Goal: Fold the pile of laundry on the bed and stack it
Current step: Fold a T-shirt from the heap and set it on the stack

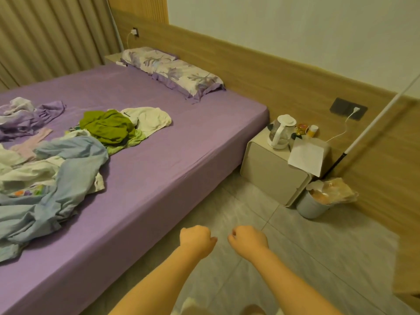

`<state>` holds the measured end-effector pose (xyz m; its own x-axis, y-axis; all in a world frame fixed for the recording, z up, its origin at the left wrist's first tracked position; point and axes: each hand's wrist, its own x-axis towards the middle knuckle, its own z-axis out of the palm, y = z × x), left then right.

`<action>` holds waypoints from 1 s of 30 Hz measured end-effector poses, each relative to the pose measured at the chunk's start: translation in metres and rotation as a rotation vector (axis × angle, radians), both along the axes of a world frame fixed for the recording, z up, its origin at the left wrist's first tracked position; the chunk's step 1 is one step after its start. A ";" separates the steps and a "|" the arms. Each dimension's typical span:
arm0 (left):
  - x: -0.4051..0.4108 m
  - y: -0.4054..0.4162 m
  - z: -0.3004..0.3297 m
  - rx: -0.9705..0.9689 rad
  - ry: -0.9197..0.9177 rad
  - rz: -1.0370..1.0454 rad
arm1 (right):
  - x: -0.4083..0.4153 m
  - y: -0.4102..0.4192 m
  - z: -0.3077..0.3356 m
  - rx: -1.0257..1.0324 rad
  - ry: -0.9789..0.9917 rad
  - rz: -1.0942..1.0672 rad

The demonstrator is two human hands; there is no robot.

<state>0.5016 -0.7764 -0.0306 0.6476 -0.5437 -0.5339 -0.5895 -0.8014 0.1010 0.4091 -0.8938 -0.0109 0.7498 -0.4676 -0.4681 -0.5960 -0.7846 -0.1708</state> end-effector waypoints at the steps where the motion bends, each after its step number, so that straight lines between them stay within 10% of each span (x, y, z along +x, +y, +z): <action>1: 0.007 -0.004 -0.003 0.009 0.000 0.003 | 0.006 -0.006 -0.003 0.006 0.005 0.006; 18: 0.094 -0.172 -0.017 0.054 0.073 0.332 | 0.120 -0.223 -0.040 0.075 0.094 0.270; 30: 0.196 -0.158 -0.010 0.093 0.053 0.566 | 0.283 -0.216 -0.044 0.094 0.041 0.549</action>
